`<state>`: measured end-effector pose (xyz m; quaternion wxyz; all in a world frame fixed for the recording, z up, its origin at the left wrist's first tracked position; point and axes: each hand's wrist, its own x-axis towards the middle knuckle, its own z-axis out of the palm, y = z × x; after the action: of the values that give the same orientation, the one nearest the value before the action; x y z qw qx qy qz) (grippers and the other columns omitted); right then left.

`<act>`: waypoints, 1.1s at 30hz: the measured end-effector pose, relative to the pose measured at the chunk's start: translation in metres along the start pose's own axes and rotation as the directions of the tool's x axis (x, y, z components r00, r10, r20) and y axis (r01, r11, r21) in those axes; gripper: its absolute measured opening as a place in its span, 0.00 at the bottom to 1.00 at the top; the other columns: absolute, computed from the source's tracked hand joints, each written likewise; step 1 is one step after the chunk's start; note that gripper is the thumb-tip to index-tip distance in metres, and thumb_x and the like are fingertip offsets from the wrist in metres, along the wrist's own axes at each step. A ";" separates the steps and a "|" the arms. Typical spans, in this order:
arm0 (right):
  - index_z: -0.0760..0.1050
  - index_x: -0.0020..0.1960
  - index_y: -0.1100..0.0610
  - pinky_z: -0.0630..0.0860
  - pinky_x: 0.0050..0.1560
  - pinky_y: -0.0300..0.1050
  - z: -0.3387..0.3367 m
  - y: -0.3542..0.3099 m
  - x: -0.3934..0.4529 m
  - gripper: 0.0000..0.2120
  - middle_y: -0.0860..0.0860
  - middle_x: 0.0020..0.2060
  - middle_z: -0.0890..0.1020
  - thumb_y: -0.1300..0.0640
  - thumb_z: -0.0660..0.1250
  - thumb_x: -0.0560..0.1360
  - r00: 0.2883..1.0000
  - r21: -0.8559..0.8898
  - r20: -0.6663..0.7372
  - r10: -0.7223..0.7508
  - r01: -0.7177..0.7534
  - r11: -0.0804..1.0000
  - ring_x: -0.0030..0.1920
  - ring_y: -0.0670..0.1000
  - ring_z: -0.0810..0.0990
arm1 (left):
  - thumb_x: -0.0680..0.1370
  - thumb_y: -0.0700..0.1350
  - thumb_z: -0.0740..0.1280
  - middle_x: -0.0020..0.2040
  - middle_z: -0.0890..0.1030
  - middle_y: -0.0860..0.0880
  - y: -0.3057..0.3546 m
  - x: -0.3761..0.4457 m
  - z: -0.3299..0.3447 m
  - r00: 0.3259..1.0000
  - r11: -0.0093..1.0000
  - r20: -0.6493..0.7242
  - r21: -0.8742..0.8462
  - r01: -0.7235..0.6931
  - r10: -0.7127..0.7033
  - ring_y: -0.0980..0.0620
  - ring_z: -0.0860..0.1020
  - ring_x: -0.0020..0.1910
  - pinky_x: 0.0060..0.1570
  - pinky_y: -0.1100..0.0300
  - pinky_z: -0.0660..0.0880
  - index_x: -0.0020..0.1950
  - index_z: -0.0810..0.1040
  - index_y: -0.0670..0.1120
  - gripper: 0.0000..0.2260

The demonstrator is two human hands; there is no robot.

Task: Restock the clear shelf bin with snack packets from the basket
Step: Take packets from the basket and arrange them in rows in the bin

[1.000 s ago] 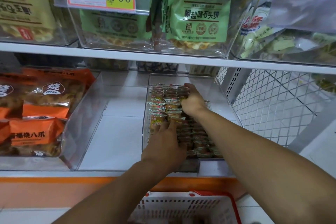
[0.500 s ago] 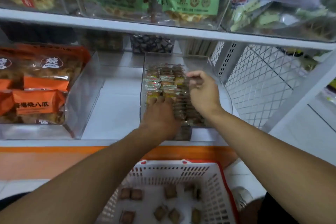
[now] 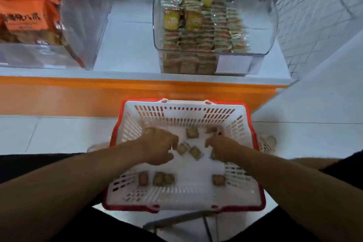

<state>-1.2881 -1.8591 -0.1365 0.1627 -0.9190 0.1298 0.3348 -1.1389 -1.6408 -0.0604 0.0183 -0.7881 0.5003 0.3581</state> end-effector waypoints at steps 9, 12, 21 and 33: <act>0.69 0.70 0.56 0.75 0.59 0.51 0.113 0.023 0.016 0.18 0.56 0.63 0.77 0.55 0.58 0.82 0.959 -0.289 0.283 -0.001 0.086 0.954 0.62 0.56 0.77 | 0.80 0.55 0.66 0.68 0.74 0.41 -0.084 0.033 0.154 0.910 0.947 0.274 0.175 0.270 -0.310 0.42 0.74 0.66 0.64 0.47 0.73 0.72 0.68 0.45 0.24; 0.65 0.72 0.57 0.72 0.60 0.50 0.138 0.029 0.025 0.20 0.56 0.64 0.75 0.57 0.57 0.81 0.952 -0.281 0.307 -0.004 0.094 0.955 0.63 0.56 0.75 | 0.81 0.49 0.62 0.65 0.77 0.41 -0.090 0.041 0.182 0.929 0.930 0.219 0.286 0.232 -0.299 0.41 0.74 0.64 0.61 0.49 0.71 0.69 0.71 0.42 0.18; 0.72 0.55 0.52 0.68 0.42 0.43 0.133 0.016 0.043 0.10 0.51 0.49 0.76 0.47 0.63 0.80 0.962 -0.053 0.267 -0.059 0.075 0.996 0.50 0.53 0.77 | 0.81 0.40 0.61 0.65 0.75 0.41 -0.090 0.053 0.195 0.921 0.902 0.167 0.325 0.285 -0.351 0.41 0.70 0.67 0.66 0.50 0.66 0.65 0.77 0.42 0.14; 0.67 0.35 0.53 0.64 0.30 0.36 0.139 -0.092 0.078 0.17 0.47 0.30 0.70 0.55 0.74 0.74 0.985 0.728 0.137 0.100 -0.169 0.664 0.31 0.44 0.70 | 0.75 0.47 0.71 0.47 0.77 0.49 -0.099 0.066 0.178 0.934 0.923 0.223 -0.204 0.325 -0.279 0.49 0.76 0.45 0.40 0.59 0.69 0.48 0.72 0.51 0.08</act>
<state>-1.2772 -1.7313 -0.2687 0.4994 -0.7480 0.3140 0.3041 -1.1407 -1.5737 -0.2640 0.0265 -0.8148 0.3217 0.4815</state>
